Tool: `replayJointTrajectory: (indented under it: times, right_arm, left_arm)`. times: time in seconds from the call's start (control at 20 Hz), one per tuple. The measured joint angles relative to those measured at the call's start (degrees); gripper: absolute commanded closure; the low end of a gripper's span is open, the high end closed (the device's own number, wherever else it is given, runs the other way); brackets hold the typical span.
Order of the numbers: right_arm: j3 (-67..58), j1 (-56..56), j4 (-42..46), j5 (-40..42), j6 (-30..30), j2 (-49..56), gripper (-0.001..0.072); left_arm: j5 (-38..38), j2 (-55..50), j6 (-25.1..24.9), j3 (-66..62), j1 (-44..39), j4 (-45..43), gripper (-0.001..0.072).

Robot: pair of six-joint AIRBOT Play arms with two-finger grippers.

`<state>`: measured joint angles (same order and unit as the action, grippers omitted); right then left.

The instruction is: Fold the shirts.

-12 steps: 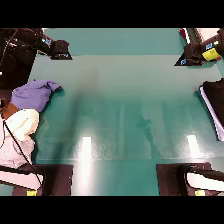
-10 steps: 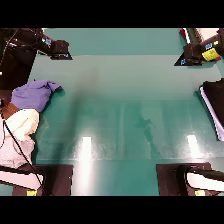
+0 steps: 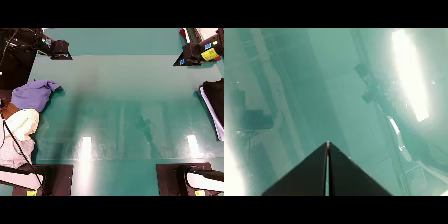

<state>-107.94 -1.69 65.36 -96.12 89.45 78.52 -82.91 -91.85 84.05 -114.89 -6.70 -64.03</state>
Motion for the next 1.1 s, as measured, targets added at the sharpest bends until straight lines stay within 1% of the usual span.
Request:
replayJointTrajectory:
  times: [0.15,0.2,0.25,0.3,0.35,0.45,0.55,0.65,0.9,1.1]
  right_arm:
    - [0.0,0.0,-0.3,0.0,0.0,0.0,0.0693]
    - [0.0,0.0,-0.3,0.0,0.0,0.0,0.0693]
    - [0.0,0.0,-0.3,0.0,0.0,0.0,0.0693]
    - [0.0,0.0,-0.3,0.0,0.0,0.0,0.0693]
    - [0.0,0.0,-0.3,0.0,0.0,0.0,0.0693]
    - [0.0,0.0,-0.4,0.0,0.0,0.0,0.0693]
    - [0.0,0.0,-0.4,0.0,0.0,0.0,0.0693]
    - [0.0,0.0,-0.5,0.0,0.0,0.0,0.0693]
    - [0.0,0.0,-0.5,0.0,0.0,0.0,0.0693]
    - [0.0,0.0,-0.5,0.0,0.0,0.0,0.0693]
  left_arm:
    - [0.9,0.0,0.0,0.0,0.0,0.0,0.0681]
    - [1.6,0.0,-0.1,0.0,0.0,-0.1,0.0546]
    - [2.2,0.0,-0.1,0.0,0.0,-1.2,0.02]
    - [2.3,0.0,0.1,0.1,0.0,-3.5,0.0132]
    - [2.1,0.0,1.0,0.5,0.0,-6.8,0.0133]
    - [0.2,-0.1,3.0,2.5,0.0,-16.5,0.0132]
    - [-1.2,-0.1,4.4,6.4,0.0,-26.5,0.0131]
    - [-0.8,-0.1,5.6,11.7,0.1,-34.4,0.0131]
    - [5.6,-0.1,10.9,25.3,0.0,-46.3,0.0131]
    - [10.7,-0.1,14.5,32.9,0.1,-52.2,0.0133]
